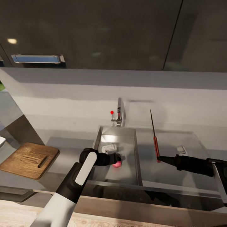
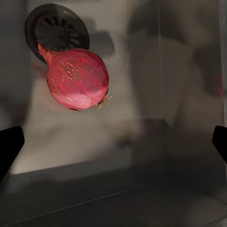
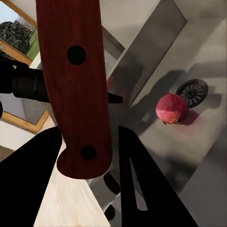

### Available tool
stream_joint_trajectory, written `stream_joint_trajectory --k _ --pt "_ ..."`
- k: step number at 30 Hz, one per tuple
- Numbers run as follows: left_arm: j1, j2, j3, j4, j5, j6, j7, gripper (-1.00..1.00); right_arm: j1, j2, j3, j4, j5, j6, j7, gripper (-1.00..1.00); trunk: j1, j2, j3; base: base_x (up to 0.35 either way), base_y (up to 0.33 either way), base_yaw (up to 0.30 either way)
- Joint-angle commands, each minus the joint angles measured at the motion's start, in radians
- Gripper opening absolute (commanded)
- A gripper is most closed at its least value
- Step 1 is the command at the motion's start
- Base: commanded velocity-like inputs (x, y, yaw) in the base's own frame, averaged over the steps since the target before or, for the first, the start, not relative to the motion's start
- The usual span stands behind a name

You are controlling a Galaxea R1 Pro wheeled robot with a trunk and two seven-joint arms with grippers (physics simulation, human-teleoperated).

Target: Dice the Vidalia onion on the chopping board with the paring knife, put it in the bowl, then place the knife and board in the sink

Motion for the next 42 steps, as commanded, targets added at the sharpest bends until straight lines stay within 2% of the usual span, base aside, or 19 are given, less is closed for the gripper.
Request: stream_joint_trajectory --k 1,26,34,42 --pt "-0.001 0.000 0.000 -0.001 0.010 0.002 0.010 1.00 -0.001 0.000 0.002 0.000 -0.003 0.008 0.001 -1.00 0.001 -0.002 -0.004 0.000 0.000 0.000" --pt "-0.001 0.000 -0.001 -0.002 0.008 0.002 0.012 1.00 -0.001 0.002 0.004 0.005 -0.004 0.008 0.001 -1.00 0.001 -0.002 -0.044 0.000 0.000 0.000" --pt "-0.001 0.000 -0.002 -0.002 0.007 0.001 0.015 1.00 -0.001 0.003 0.006 0.005 -0.004 0.008 0.001 -1.00 0.001 -0.002 -0.057 0.172 0.000 0.000" --pt "-0.001 0.000 -0.002 -0.002 0.007 0.002 0.015 1.00 -0.001 0.004 0.005 0.005 -0.004 0.008 0.001 -1.00 0.001 -0.002 -0.070 0.025 0.000 0.000"
